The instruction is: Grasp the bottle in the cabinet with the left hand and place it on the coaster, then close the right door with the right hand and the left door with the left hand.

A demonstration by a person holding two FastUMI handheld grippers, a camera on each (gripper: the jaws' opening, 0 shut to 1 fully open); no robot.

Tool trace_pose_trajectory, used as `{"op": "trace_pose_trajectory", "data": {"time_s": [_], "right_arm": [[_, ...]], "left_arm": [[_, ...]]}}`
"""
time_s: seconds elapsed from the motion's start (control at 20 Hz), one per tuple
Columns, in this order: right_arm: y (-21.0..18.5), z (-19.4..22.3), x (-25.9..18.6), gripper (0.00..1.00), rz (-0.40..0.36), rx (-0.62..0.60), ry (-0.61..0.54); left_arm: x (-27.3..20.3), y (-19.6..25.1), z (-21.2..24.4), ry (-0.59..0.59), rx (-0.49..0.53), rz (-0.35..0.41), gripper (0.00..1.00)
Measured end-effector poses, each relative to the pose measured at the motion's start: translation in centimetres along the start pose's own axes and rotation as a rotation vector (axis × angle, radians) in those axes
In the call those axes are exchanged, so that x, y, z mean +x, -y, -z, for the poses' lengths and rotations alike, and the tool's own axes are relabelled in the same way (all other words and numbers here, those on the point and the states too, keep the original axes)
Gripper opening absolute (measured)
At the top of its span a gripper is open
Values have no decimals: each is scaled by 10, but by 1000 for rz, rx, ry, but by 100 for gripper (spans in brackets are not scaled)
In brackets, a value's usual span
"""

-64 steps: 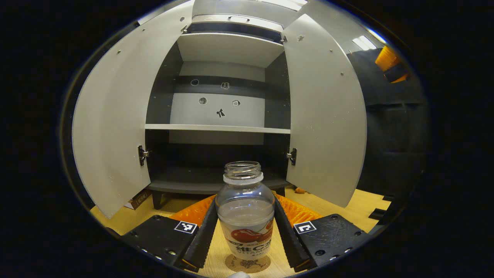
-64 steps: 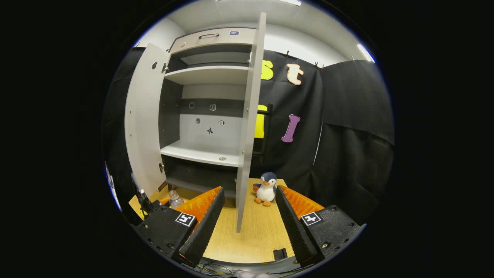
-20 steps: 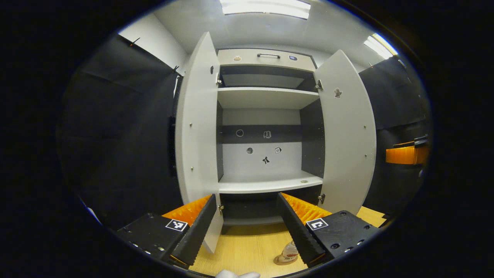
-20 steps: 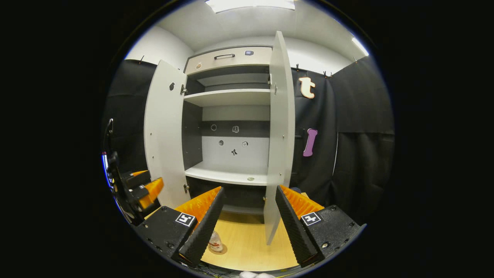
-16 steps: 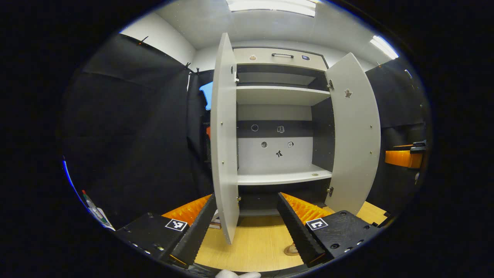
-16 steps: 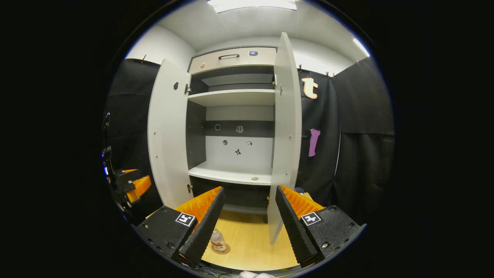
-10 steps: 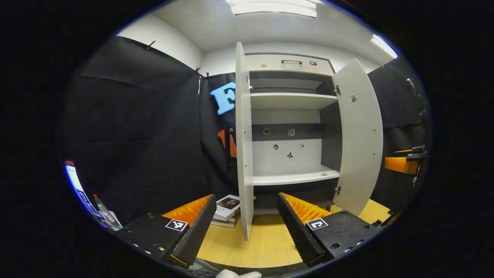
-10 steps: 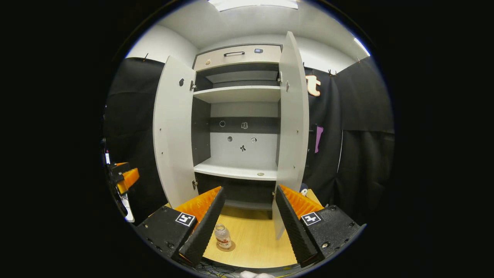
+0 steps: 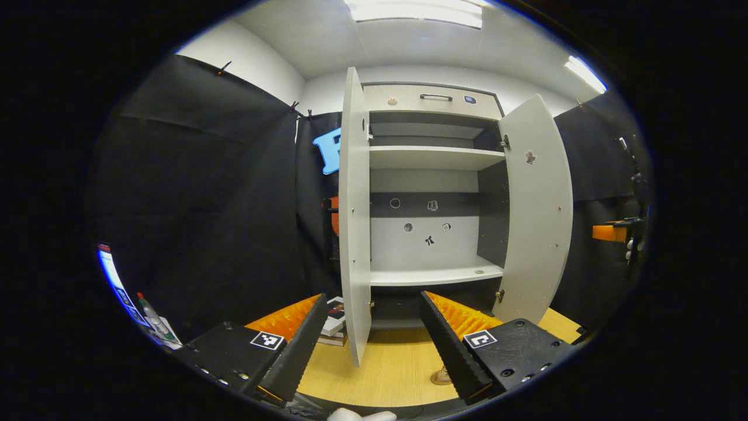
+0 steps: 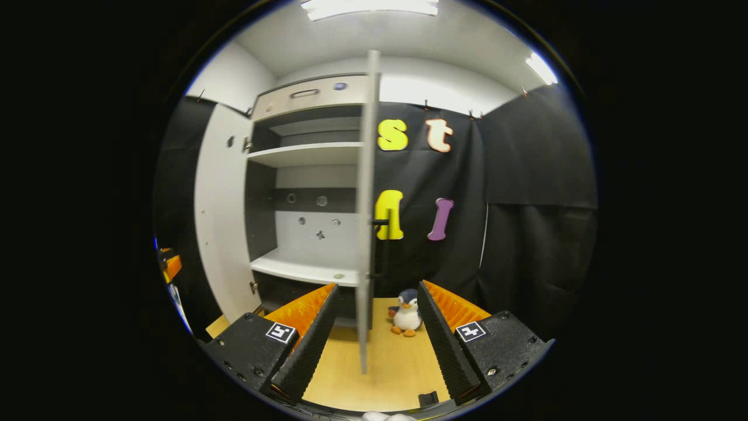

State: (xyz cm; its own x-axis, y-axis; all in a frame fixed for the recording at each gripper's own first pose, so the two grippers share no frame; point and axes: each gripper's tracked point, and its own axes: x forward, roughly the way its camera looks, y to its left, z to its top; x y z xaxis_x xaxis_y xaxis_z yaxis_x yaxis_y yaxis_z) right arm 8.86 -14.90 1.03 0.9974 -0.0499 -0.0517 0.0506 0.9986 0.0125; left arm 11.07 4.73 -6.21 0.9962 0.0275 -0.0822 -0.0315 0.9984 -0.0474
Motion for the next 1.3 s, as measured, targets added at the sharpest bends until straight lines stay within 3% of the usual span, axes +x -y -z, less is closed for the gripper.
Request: {"op": "trace_pose_trajectory", "data": {"time_s": [0.25, 0.55, 0.85, 1.1, 1.3], "right_arm": [[38, -17, 68, 82, -60, -4, -5], [24, -25, 115, 82, -247, -13, -25], [0, -25, 119, 79, -463, -79, -67], [-43, -26, 116, 78, -537, -146, -73], [-86, -19, 120, 78, -585, -104, -96]], "left_arm": [[-1, 24, -11, 1, -7, -38, 96], [-8, 47, -13, -3, 23, -129, 96], [-13, 68, -12, -12, 14, -192, 95], [-13, 78, -15, -10, 25, -211, 95], [-16, 68, -14, -12, 38, -238, 96]]}}
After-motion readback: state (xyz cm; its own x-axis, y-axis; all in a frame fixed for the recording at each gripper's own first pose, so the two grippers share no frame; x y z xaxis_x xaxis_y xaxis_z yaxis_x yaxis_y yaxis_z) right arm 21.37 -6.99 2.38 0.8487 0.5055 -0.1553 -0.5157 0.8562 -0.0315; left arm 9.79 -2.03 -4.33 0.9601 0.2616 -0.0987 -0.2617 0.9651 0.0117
